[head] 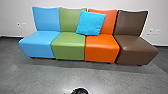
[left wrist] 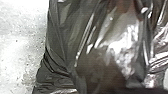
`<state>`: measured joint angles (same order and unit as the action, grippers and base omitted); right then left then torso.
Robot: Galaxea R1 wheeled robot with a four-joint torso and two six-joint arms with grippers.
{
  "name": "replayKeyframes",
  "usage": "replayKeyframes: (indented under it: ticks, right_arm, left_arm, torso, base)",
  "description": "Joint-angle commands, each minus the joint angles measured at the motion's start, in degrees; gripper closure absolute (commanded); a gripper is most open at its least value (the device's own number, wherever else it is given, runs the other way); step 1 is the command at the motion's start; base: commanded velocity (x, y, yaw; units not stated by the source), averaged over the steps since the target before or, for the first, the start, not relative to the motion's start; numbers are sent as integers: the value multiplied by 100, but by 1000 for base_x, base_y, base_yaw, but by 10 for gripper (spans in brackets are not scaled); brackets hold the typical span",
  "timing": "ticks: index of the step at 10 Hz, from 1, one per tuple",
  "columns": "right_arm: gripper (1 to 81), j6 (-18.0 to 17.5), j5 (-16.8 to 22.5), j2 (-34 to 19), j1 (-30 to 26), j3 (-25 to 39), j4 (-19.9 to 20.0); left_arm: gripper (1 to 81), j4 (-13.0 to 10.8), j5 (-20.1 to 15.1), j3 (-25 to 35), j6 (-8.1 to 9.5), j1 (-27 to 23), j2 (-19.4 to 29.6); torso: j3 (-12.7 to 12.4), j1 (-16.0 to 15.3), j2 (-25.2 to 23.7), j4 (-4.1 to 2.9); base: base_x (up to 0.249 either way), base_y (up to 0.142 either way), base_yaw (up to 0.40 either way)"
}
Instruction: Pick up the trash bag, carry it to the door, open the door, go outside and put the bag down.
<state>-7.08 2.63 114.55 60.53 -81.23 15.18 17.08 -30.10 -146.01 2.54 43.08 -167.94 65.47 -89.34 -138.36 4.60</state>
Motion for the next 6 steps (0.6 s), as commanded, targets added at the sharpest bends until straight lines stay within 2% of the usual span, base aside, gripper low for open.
replayKeyframes:
  ticks: [1, 6]
  right_arm:
    - [10, 14, 290, -316, -343, 64, 47]
    - [10, 23, 273, -220, -290, -15, 38]
  left_arm:
    - [811, 85, -391, 134, 1, -656, 58]
    - [811, 94, -383, 239, 10, -630, 208]
  torso:
    - [-522, 347, 536, 0]
    - [-1545, 1009, 1557, 0]
  base:
    - [0, 0, 0]
    - [0, 0, 0]
